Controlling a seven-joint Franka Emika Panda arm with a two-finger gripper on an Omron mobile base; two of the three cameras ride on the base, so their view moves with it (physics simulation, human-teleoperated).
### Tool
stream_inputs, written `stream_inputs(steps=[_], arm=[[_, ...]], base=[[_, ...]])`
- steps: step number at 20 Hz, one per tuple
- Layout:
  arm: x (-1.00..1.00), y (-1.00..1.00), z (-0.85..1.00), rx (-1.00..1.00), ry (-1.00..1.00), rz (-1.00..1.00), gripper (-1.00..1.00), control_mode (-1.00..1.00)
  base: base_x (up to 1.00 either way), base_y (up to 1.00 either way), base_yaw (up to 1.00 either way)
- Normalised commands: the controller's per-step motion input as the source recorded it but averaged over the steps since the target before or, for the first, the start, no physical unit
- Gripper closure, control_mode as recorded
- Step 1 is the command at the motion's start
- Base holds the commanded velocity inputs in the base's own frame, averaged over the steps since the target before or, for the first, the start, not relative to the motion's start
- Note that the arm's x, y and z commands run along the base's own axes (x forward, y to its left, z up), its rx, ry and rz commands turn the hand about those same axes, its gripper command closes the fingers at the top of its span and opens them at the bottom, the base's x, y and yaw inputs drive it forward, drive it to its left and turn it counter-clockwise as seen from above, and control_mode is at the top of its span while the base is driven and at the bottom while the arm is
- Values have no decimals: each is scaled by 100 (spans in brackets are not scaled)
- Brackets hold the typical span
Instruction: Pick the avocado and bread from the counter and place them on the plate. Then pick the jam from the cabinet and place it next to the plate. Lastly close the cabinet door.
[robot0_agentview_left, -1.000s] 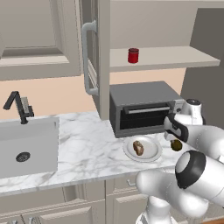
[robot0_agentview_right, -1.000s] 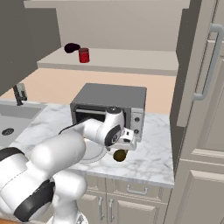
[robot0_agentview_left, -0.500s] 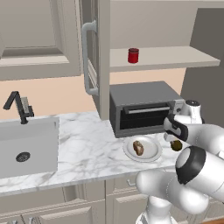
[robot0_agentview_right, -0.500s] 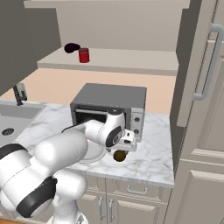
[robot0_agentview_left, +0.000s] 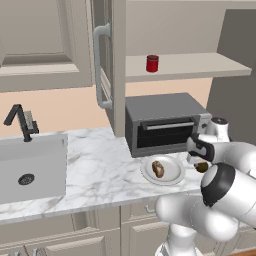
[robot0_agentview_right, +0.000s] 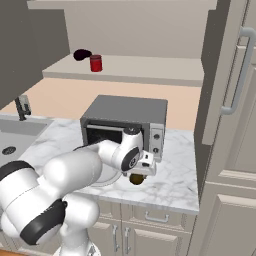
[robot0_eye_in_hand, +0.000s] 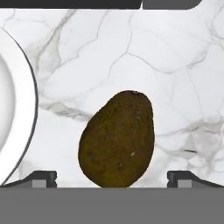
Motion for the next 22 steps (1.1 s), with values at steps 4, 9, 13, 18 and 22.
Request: stream_inputs(steps=[4, 9, 13, 18, 22], arm=[[5, 0, -12, 0, 0, 0, -100, -100], [10, 0, -10, 0, 0, 0, -100, -100], [7, 0, -11, 0, 0, 0, -100, -100], [3, 0, -14, 0, 0, 0, -100, -100], [4, 0, -16, 0, 0, 0, -100, -100]], base=[[0, 0, 0], [0, 0, 0], [0, 0, 0], [0, 0, 0], [0, 0, 0]])
